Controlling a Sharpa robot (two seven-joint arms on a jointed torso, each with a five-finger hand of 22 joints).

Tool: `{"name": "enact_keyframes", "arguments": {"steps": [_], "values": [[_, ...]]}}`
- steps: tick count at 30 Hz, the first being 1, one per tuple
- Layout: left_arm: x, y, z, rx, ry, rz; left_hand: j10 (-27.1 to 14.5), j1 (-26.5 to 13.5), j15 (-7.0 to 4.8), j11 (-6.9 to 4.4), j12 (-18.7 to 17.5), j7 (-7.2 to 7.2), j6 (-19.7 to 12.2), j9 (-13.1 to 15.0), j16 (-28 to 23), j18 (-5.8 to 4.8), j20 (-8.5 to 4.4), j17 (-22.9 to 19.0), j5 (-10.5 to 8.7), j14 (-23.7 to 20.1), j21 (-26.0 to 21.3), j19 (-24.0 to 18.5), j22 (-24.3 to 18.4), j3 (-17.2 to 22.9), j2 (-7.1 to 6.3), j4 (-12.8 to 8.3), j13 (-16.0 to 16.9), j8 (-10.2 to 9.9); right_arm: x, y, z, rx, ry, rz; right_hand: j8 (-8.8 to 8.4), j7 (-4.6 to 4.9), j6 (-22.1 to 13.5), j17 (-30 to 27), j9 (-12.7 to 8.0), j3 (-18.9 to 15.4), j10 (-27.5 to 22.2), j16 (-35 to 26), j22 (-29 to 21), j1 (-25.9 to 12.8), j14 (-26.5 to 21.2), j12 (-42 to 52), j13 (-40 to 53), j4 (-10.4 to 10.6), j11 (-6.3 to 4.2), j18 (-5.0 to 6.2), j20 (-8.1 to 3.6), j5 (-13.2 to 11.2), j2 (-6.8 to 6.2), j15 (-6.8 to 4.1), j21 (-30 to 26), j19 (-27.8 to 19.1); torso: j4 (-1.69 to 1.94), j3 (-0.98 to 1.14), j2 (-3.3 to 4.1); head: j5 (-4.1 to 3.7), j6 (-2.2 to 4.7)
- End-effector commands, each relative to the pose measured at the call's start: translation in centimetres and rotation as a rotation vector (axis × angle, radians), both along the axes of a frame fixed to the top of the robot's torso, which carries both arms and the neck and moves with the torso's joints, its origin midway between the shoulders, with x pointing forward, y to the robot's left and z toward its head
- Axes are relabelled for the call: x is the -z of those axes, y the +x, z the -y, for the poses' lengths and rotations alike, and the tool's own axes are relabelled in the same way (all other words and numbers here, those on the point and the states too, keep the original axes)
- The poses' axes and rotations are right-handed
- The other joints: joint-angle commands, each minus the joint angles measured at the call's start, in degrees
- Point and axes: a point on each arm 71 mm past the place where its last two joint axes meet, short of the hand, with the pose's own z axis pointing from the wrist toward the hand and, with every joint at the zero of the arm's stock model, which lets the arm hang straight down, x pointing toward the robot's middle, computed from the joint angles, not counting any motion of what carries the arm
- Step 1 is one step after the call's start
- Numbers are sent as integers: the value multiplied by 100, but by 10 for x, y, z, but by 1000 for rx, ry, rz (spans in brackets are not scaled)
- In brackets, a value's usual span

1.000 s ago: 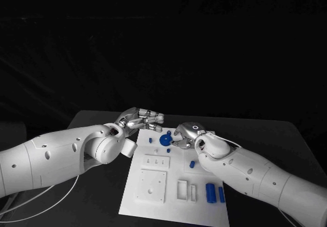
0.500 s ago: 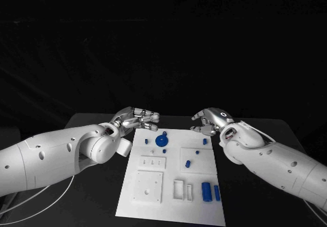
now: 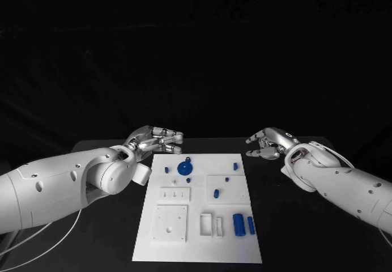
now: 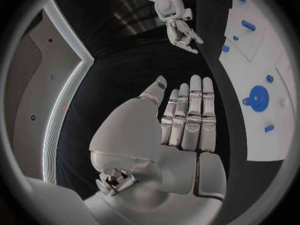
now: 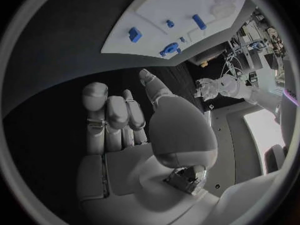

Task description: Assemble the parts on the task board

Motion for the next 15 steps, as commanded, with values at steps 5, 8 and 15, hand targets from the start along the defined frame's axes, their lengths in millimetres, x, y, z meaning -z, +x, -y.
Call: {"name": "enact_keyframes", "arguments": {"steps": [5, 8, 15], "values": [[2, 0, 3, 15, -9, 2, -36, -1, 9, -3, 20, 34, -20, 8, -29, -46, 5, -10, 29, -61, -9, -45, -8, 26, -50, -25, 8, 29, 16, 6, -4, -76, 32, -98, -11, -15, -120, 10, -4, -16, -32, 18, 26, 96, 7, 4, 191, -72, -16, 43, 11, 51, -2, 12, 6, 290, 17, 55, -5, -69, -38], [3, 0, 3, 17, -9, 0, -84, -3, 15, 12, 18, 41, -32, 8, -35, -45, 11, -12, 30, -68, -14, -52, -10, 24, -56, -35, 8, 29, 24, 9, -4, -72, 30, -123, -13, -27, -175, 19, -5, -16, -39, 20, 37, 130, 9, -4, 187, -102, -31, 38, 5, 59, -8, 4, 3, 289, 35, 57, -3, -96, -57], [5, -1, 5, 23, -12, -1, -221, -2, 59, 58, 19, 66, -87, 7, -103, -34, 52, -40, 31, -147, -59, -105, -36, 1, -57, -84, 9, 28, 40, 12, -6, -68, 25, -169, -14, -40, -253, 32, -5, -28, -43, 17, 55, 156, 9, -11, 185, -126, -51, 26, -11, 69, -8, -11, -6, 288, 74, 70, 20, -135, -70]]}}
